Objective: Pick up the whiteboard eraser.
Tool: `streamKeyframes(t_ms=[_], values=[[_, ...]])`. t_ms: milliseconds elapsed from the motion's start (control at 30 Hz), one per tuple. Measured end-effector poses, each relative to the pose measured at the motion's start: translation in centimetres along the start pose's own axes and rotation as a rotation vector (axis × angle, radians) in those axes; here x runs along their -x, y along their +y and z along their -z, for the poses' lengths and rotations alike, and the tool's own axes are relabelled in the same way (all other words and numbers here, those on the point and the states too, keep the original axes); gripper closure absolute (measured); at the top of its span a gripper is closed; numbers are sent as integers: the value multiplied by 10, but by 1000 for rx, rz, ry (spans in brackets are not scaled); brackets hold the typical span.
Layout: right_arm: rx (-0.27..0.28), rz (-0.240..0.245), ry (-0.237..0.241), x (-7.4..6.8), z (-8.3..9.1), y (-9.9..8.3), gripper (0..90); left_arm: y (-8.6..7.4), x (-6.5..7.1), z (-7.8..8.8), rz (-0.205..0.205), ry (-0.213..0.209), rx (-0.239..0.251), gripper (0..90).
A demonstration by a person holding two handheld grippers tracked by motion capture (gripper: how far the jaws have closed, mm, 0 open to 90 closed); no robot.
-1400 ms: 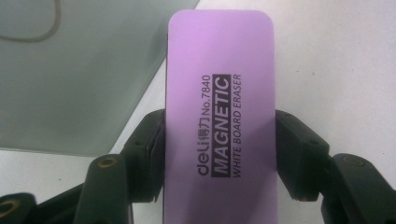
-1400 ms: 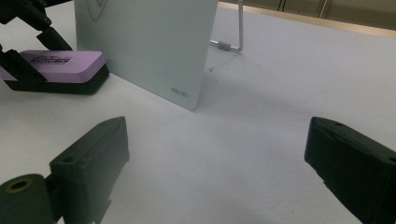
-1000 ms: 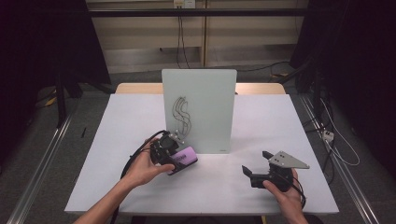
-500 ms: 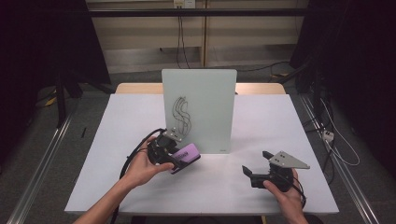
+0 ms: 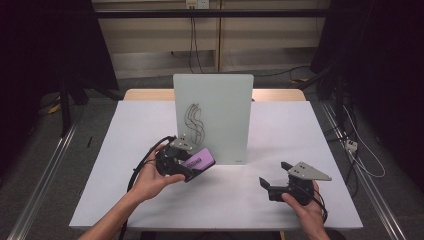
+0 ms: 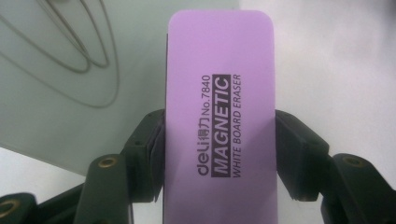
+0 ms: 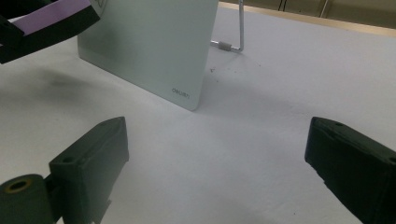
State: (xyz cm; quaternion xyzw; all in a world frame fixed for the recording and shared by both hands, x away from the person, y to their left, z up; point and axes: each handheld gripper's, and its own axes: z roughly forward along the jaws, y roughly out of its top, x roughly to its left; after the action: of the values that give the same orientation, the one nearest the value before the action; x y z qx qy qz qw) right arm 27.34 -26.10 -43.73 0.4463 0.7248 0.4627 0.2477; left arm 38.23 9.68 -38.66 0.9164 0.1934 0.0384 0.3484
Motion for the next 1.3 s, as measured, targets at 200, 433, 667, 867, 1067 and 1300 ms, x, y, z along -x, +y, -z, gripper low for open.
streamKeyframes(t_ms=[200, 433, 667, 867, 1067, 1300], values=[[-1, 1, 0, 0, -1, 0, 62, 1, 2, 6, -22, 34, 36, 409], [-2, 1, 4, 0, -3, 2, 62, 0, 3, 11, -38, 40, 81, 409], [-2, -10, 3, 1, -5, 2, 62, -1, 1, 18, -31, 63, 138, 409], [-3, -9, 2, 2, -5, 2, 62, -2, -3, 27, 12, 84, 222, 409], [0, -14, -2, 2, -4, 2, 62, -4, -7, 36, 40, 107, 304, 409], [-1, -7, 4, 1, -4, 2, 62, -5, -9, 45, 77, 125, 370, 409]])
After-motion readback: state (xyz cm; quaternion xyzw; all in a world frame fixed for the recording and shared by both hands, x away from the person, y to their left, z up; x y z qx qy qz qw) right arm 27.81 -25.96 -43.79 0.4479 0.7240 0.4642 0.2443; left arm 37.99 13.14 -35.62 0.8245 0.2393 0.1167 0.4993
